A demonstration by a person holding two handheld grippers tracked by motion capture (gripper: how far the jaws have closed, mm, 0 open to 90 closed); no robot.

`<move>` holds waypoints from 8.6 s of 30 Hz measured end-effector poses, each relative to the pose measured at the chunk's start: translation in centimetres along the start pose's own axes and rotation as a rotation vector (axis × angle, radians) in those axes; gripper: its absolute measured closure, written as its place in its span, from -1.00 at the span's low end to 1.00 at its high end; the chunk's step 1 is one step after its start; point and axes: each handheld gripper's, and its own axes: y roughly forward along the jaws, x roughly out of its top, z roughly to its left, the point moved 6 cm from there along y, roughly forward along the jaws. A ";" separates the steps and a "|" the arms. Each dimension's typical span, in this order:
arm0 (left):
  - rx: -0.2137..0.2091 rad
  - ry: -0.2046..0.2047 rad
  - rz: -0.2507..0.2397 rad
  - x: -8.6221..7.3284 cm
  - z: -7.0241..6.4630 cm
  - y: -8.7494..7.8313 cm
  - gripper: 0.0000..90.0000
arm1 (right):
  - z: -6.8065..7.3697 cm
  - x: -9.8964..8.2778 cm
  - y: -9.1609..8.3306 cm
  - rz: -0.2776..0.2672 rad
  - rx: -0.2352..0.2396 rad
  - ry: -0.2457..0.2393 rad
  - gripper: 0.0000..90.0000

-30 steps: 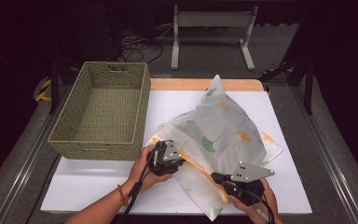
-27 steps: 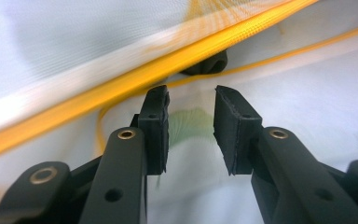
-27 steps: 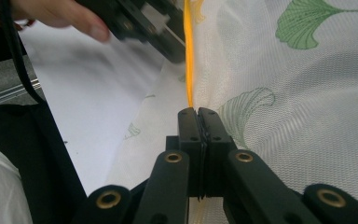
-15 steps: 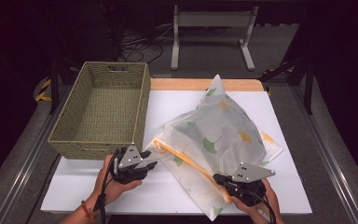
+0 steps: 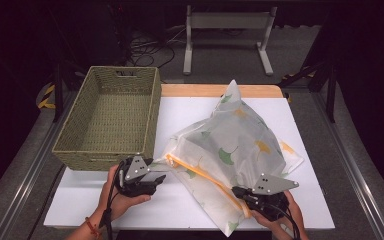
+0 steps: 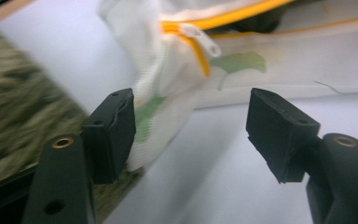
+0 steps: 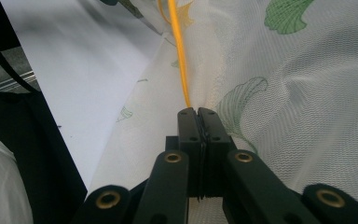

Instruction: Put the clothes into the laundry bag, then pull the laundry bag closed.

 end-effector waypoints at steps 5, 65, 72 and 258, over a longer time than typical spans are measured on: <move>-0.052 -0.026 0.023 0.0 -0.4 1.3 -0.18 | 0.3 0.2 -0.4 0.002 0.015 -0.015 0.99; -0.136 -0.040 -0.027 -1.7 1.5 -3.7 0.97 | 0.0 0.7 2.5 0.015 0.011 -0.020 0.96; -0.129 -0.085 -0.054 -2.8 2.1 -3.7 0.53 | 0.8 0.1 4.8 0.081 0.043 -0.044 0.95; -0.027 -0.215 -0.198 -4.0 4.2 -7.4 0.96 | 3.2 0.8 8.4 0.347 0.151 -0.172 1.00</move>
